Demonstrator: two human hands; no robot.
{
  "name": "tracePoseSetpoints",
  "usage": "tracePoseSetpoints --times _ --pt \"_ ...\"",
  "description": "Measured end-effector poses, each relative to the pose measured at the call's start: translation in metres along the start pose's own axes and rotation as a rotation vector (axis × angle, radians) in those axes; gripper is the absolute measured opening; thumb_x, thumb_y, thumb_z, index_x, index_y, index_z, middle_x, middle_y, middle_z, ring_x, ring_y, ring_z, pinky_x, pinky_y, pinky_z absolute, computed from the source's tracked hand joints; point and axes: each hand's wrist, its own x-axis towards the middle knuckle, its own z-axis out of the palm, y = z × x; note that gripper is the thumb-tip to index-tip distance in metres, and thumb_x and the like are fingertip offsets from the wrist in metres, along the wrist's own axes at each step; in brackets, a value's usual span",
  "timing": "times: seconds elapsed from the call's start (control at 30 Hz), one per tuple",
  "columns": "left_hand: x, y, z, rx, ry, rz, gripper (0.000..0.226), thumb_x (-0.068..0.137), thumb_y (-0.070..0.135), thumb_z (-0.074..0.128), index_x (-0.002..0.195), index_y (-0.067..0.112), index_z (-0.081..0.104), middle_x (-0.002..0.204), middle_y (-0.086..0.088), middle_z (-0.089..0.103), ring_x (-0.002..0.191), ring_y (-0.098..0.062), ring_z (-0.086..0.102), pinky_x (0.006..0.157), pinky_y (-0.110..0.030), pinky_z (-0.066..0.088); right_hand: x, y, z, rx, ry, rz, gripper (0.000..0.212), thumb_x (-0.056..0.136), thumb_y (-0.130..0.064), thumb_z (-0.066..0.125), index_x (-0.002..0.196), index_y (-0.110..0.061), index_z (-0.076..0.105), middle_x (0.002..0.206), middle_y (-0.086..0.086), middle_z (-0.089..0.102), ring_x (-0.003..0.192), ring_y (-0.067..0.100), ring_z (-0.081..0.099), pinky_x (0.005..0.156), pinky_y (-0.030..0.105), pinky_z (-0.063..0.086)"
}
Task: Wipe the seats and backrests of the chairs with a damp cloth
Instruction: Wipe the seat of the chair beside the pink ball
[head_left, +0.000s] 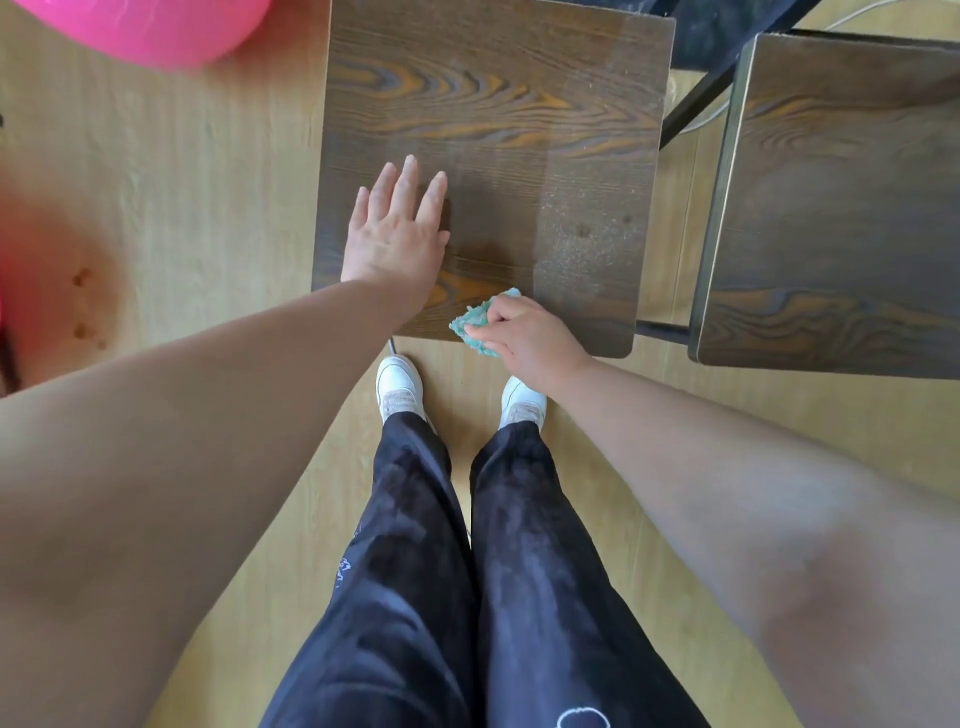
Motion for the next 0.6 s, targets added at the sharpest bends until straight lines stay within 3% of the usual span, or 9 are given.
tracePoseSetpoints --times 0.1,0.23,0.37,0.5,0.6 --pt "-0.004 0.002 -0.004 -0.013 0.008 0.014 0.058 0.108 0.032 0.031 0.159 0.022 0.005 0.167 -0.008 -0.002 0.153 -0.028 -0.003 0.124 -0.046 0.004 -0.007 -0.002 0.001 0.036 -0.002 -0.013 0.022 0.098 -0.023 0.056 0.104 -0.007 0.07 0.092 -0.004 0.046 0.09 0.01 0.038 0.074 0.026 0.036" --pt "-0.005 -0.002 -0.01 0.0 0.017 0.023 0.058 0.108 0.032 0.03 0.159 0.022 0.004 0.167 -0.008 -0.003 0.153 -0.027 -0.004 0.124 -0.046 0.004 -0.016 -0.01 -0.004 0.072 0.02 -0.031 0.027 0.097 -0.01 0.057 0.12 -0.014 0.071 0.095 -0.005 0.047 0.093 0.013 0.046 0.081 0.02 0.033" --pt "0.003 -0.005 -0.014 0.006 0.001 0.013 0.058 0.108 0.034 0.028 0.159 0.023 0.002 0.167 -0.007 -0.004 0.153 -0.026 -0.006 0.125 -0.045 0.003 -0.01 -0.007 -0.037 0.305 0.277 0.091 0.028 0.094 -0.006 0.061 0.12 -0.011 0.071 0.1 -0.002 0.053 0.092 0.011 0.053 0.084 0.014 0.041" --pt "0.026 -0.002 -0.016 -0.002 0.002 0.015 0.058 0.108 0.035 0.027 0.159 0.023 0.002 0.167 -0.007 -0.005 0.153 -0.026 -0.007 0.125 -0.045 0.002 0.04 0.006 -0.104 0.349 0.524 0.242 0.029 0.096 -0.01 0.06 0.122 -0.016 0.07 0.105 -0.007 0.051 0.095 0.007 0.052 0.081 0.0 0.035" --pt "0.048 0.004 -0.021 0.014 0.013 0.031 0.058 0.108 0.037 0.023 0.159 0.025 -0.001 0.167 -0.005 -0.007 0.153 -0.025 -0.008 0.125 -0.044 0.002 0.09 0.019 -0.154 0.352 0.581 0.335 0.028 0.099 -0.018 0.058 0.125 -0.02 0.067 0.112 -0.012 0.049 0.102 0.005 0.053 0.083 0.004 0.044"
